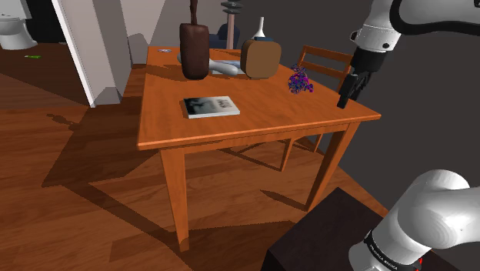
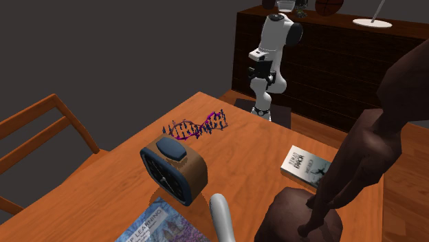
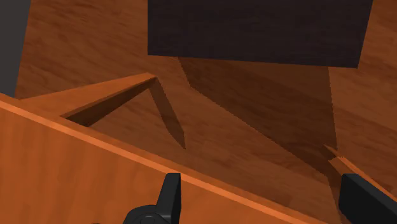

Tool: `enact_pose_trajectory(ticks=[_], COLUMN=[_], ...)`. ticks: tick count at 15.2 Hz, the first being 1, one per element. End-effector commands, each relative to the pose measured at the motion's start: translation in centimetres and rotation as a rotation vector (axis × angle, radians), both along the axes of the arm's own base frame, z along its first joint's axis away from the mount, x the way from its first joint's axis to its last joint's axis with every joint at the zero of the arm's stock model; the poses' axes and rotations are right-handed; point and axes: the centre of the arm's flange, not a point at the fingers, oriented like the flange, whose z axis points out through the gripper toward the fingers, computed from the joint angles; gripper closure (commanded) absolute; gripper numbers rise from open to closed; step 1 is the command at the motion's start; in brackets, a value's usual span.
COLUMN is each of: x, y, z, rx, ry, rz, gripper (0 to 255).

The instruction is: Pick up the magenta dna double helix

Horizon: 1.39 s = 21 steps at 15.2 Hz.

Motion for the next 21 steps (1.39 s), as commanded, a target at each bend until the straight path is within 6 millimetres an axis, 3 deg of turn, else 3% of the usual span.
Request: enact_pose_trajectory(ticks=[1,21], x=[0.0,23.8], y=[0.0,-11.6], z=[0.0,-0.2], rx=[0.000,0.027], ry=[0.000,-0.012], rz=[0.000,-0.187], gripper=[0,0])
